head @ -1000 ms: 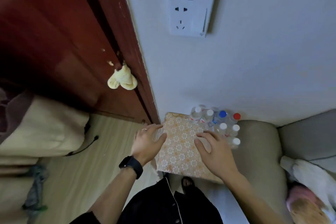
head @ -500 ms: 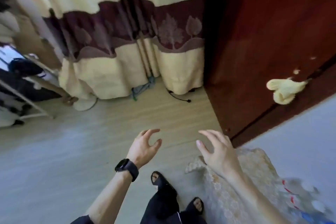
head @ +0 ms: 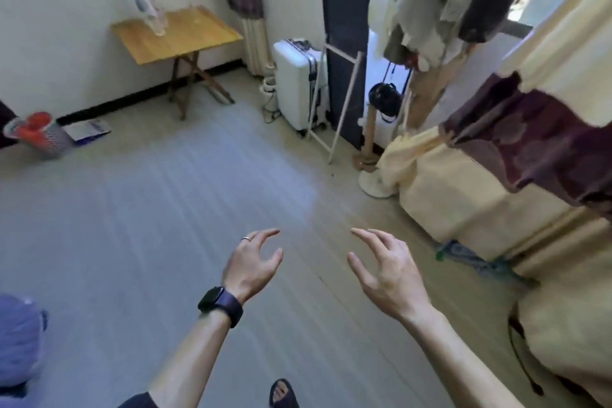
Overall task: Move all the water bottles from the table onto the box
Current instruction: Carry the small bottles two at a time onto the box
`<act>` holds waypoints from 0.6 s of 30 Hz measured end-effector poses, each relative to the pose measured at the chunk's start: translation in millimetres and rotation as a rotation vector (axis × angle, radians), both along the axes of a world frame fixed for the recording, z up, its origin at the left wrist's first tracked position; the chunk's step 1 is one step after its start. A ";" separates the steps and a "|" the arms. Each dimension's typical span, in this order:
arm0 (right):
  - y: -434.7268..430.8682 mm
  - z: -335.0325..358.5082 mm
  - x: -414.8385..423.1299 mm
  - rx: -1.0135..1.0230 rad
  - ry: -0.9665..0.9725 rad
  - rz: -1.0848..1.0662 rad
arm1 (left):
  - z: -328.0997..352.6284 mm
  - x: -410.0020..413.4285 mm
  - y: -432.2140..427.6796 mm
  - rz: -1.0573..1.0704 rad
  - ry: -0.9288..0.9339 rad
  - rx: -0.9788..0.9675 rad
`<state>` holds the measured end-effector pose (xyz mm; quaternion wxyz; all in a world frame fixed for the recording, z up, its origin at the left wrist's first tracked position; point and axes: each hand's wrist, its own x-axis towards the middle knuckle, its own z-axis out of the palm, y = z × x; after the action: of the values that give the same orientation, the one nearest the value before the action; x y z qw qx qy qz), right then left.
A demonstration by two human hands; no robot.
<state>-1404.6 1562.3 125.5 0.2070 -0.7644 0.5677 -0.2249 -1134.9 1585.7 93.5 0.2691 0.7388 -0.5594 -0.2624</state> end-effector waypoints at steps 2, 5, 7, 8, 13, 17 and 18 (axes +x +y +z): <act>-30.4 6.9 46.3 -0.013 0.011 0.085 | 10.5 41.5 -12.2 0.069 0.000 -0.017; -74.5 19.9 107.7 -0.043 0.013 0.164 | 31.9 101.3 -37.2 0.154 -0.015 -0.061; -107.0 32.6 143.8 -0.087 0.002 0.203 | 49.8 139.2 -60.7 0.199 -0.049 -0.110; -125.4 40.4 161.5 -0.106 -0.005 0.216 | 59.8 157.6 -75.5 0.219 -0.062 -0.133; -230.4 82.5 232.3 -0.192 -0.056 0.259 | 107.9 226.3 -169.5 0.292 -0.123 -0.244; -324.0 104.8 269.8 -0.267 -0.075 0.269 | 130.5 259.3 -254.7 0.303 -0.161 -0.305; -349.6 109.2 277.5 -0.282 -0.078 0.273 | 134.7 266.6 -277.0 0.307 -0.163 -0.320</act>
<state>-1127.1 1212.7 234.7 0.1482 -0.8464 0.4132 -0.3015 -868.3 1308.7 228.3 0.3733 0.7820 -0.4948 -0.0661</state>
